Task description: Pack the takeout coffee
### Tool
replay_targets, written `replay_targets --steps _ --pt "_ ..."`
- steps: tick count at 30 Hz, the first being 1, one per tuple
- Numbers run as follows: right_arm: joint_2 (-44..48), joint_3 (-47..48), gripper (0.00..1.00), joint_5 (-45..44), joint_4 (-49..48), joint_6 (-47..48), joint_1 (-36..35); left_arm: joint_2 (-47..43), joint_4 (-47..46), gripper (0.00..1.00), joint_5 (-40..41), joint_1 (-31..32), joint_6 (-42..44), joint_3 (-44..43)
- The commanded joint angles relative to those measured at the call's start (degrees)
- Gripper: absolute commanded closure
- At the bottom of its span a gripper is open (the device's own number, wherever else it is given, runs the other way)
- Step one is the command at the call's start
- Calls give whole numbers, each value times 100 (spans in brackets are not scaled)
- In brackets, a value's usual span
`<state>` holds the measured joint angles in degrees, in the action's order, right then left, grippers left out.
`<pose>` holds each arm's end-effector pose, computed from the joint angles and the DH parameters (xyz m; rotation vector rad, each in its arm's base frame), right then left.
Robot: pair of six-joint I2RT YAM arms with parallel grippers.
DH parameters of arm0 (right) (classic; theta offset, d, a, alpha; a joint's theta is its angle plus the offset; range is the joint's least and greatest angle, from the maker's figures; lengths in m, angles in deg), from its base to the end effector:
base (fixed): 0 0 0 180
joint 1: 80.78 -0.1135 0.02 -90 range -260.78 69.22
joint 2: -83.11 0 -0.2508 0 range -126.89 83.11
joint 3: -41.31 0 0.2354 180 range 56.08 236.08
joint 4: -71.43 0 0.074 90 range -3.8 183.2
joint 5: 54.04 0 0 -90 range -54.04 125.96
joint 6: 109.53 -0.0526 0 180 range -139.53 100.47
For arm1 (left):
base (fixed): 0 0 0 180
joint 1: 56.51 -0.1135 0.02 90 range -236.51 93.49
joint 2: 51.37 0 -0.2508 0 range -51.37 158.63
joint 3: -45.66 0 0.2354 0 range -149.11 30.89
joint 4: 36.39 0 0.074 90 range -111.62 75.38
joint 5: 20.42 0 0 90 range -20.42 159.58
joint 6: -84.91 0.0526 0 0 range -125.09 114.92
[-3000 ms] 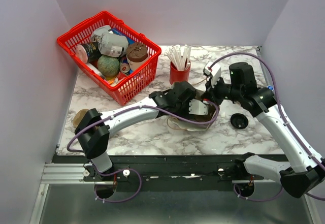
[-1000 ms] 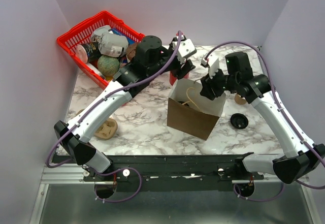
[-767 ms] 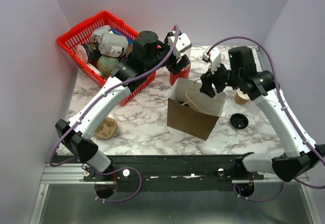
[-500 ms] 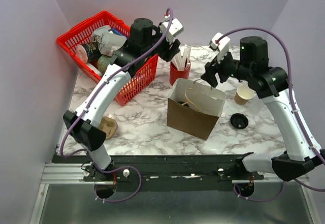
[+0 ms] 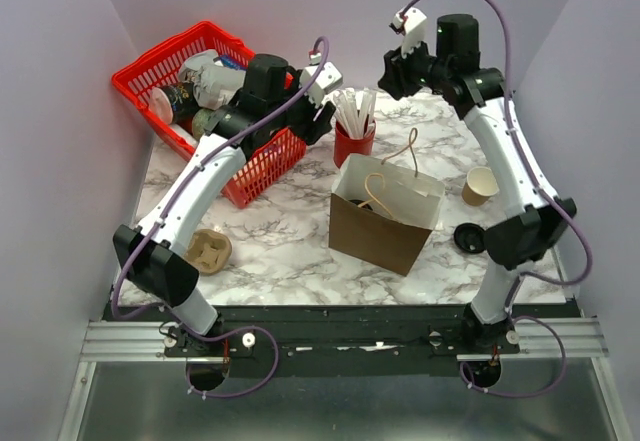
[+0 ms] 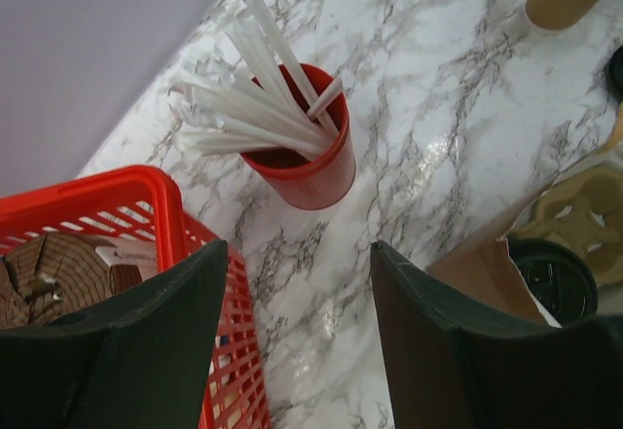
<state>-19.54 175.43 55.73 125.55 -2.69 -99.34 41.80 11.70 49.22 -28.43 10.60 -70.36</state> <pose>0.3637 0.1409 0.4335 -0.8067 1.7847 0.3584 0.3111 -0.1867 0.4027 0.9584 1.7739 -0.4947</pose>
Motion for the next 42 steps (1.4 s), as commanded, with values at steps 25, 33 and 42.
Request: replay_targets --steps 25,33,42 --pt "-1934 704 59 194 -947 -410 160 -563 535 27 6 -285 286 519" --pt "-2075 704 65 185 -868 -471 169 -519 509 27 -3 -294 278 545" --pt "-2022 510 73 150 -798 -524 169 -440 439 27 -21 -329 225 545"
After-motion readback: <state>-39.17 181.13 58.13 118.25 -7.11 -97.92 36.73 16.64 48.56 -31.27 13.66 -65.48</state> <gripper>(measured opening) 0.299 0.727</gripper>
